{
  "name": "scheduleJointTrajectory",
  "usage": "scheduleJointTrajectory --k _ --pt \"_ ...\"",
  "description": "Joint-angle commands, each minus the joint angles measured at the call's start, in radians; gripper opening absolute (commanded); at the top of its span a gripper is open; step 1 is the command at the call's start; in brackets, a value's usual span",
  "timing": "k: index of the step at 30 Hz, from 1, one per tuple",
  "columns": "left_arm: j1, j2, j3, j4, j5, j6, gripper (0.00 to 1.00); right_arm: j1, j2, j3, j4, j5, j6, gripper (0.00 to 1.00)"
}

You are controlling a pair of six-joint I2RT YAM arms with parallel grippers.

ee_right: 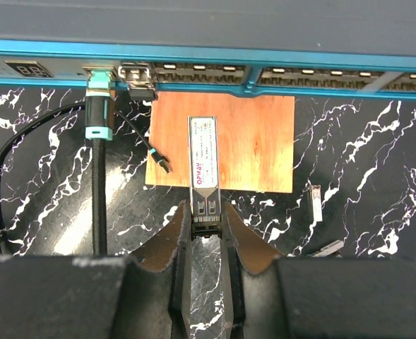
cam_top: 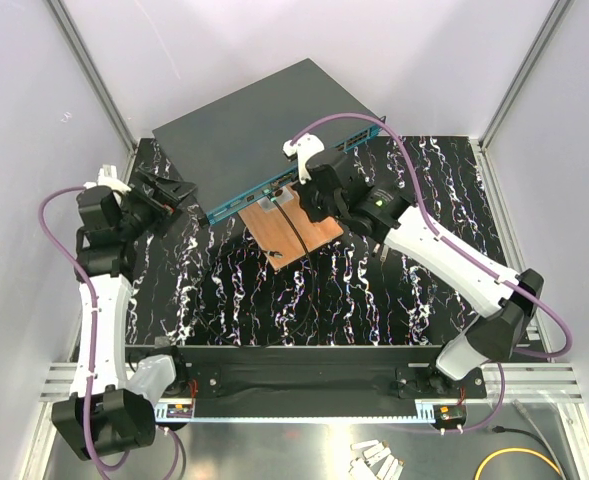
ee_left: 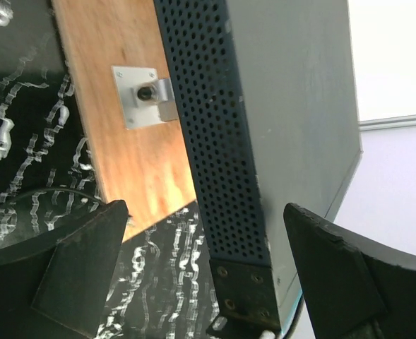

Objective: Insert the plug into the switch port

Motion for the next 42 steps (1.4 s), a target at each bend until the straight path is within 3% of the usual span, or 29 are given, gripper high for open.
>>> scheduleJointTrajectory --k 1,9,16,42 --pt "0.005 -0.021 -0.044 0.177 0.075 -0.093 0.99 0.015 0.009 0.053 0.016 0.006 0.018 0.0" --pt "0.002 -0.035 -0.133 0.345 0.092 -0.193 0.96 0.032 0.044 0.087 0.025 0.01 0.021 0.0" --pt "-0.026 -0.043 -0.149 0.348 0.078 -0.196 0.91 0.038 0.075 0.133 0.016 0.033 0.054 0.0" --pt "-0.047 -0.058 -0.158 0.349 0.066 -0.195 0.89 0.049 0.12 0.153 0.034 0.092 0.023 0.0"
